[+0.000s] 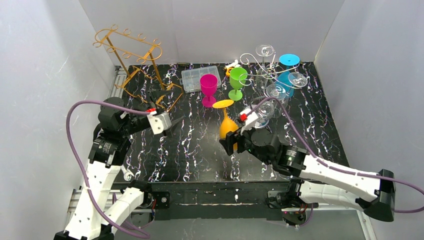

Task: Place the wine glass upside down on the wine glass rack
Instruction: Turn the wine glass upside down at the wine rack.

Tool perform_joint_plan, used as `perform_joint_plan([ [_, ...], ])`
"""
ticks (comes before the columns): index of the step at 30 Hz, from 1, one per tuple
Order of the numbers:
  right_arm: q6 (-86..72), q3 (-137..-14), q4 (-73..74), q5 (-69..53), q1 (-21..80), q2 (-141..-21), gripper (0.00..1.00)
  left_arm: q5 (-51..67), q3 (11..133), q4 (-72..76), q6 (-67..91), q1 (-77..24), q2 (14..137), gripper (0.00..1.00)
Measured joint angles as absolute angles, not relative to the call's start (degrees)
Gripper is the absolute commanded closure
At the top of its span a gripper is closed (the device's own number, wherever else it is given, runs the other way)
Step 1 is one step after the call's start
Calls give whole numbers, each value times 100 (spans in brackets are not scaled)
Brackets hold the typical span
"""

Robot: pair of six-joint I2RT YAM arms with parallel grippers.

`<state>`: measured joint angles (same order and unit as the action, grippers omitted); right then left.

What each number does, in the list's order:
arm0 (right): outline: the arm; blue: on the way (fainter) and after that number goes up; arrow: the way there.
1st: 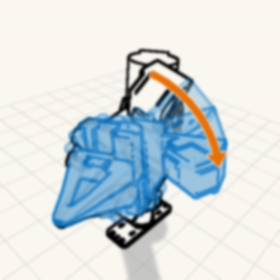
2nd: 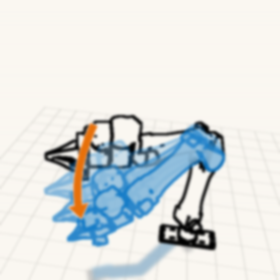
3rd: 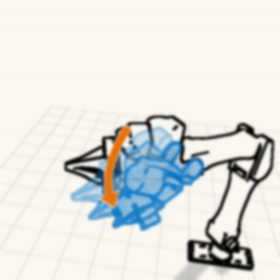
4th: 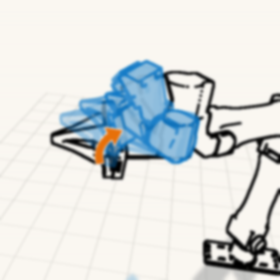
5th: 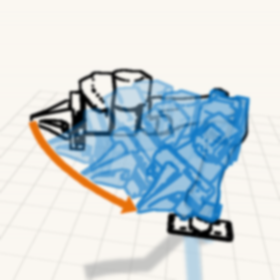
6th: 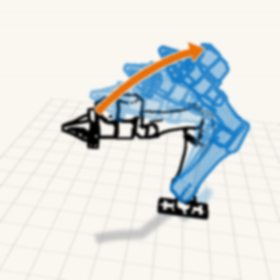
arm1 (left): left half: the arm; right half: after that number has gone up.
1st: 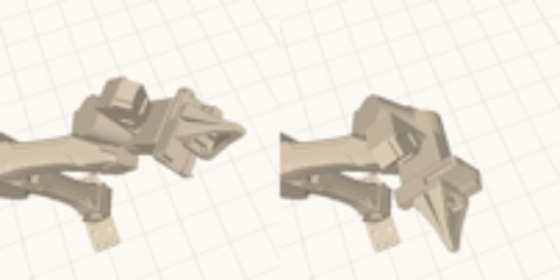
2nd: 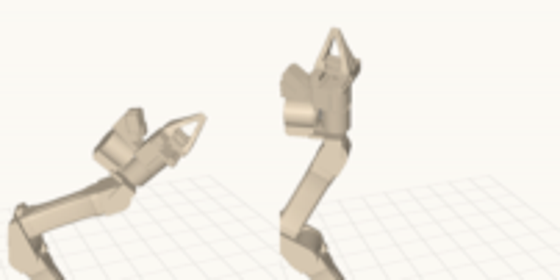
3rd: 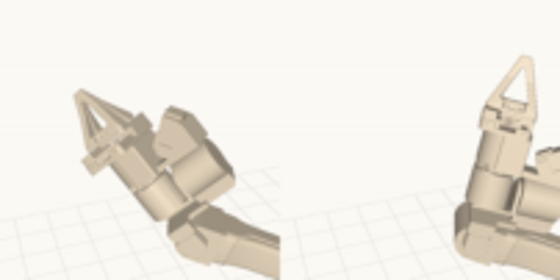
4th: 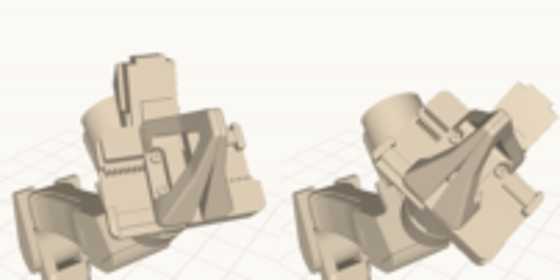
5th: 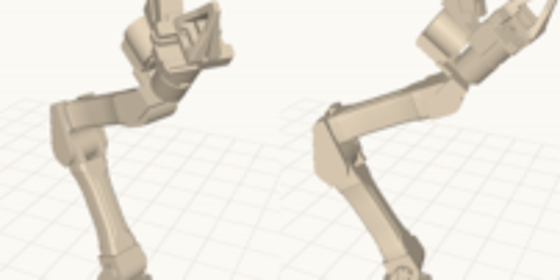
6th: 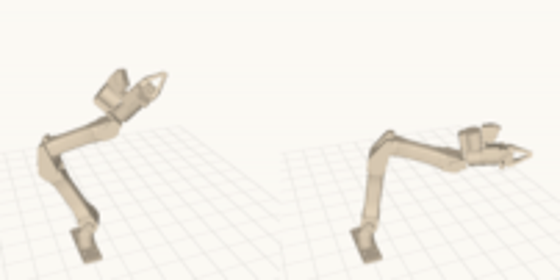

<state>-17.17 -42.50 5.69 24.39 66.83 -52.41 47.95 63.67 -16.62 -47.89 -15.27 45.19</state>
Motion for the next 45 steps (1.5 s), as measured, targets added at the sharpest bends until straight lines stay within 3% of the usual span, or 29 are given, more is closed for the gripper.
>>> perform_joint_plan([
  [8,-1399,-4195,205,3363,6678,-4610,35,4674,6032,-1589,-4718,-1527,4423,2],
  [19,-1326,-4220,-256,4487,6648,-4917,32,4629,5680,-1397,-4561,-1527,4371,2],
  [45,-1642,-4527,-450,4191,5244,-5679,32,4348,5286,-1173,-4582,-1527,4023,2],
])
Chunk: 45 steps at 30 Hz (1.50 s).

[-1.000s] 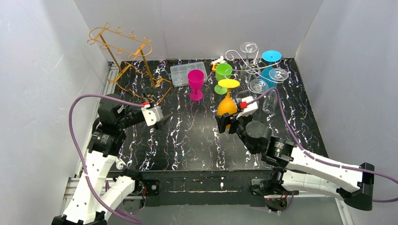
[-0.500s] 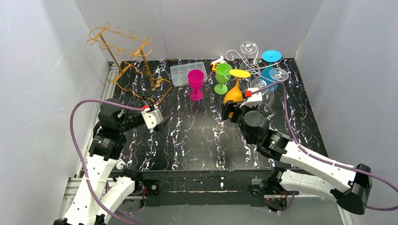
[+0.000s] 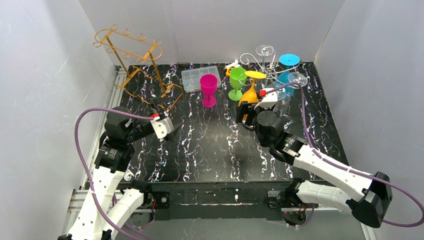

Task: Place the wine glass upside down on the wine glass rack
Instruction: Turn the wine glass upside down at the wine rack.

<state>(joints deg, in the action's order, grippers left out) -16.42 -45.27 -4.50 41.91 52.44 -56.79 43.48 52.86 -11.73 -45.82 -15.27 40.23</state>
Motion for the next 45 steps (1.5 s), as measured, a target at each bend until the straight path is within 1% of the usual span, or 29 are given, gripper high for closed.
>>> perform_joint_plan([
  [11,-1680,-4601,-487,4002,4912,-5859,32,4281,5286,-1155,-4582,-1527,3988,2],
  [19,-1776,-4790,-460,3809,4886,-6280,32,4265,5286,-1155,-4584,-1527,3990,2],
  [33,-1931,-4802,-491,3670,4882,-6347,31,4252,5138,-1114,-4628,-1527,3957,2],
  [45,-1801,-4971,-619,3304,4882,-6617,32,4242,5103,-1115,-4646,-1527,3940,2],
])
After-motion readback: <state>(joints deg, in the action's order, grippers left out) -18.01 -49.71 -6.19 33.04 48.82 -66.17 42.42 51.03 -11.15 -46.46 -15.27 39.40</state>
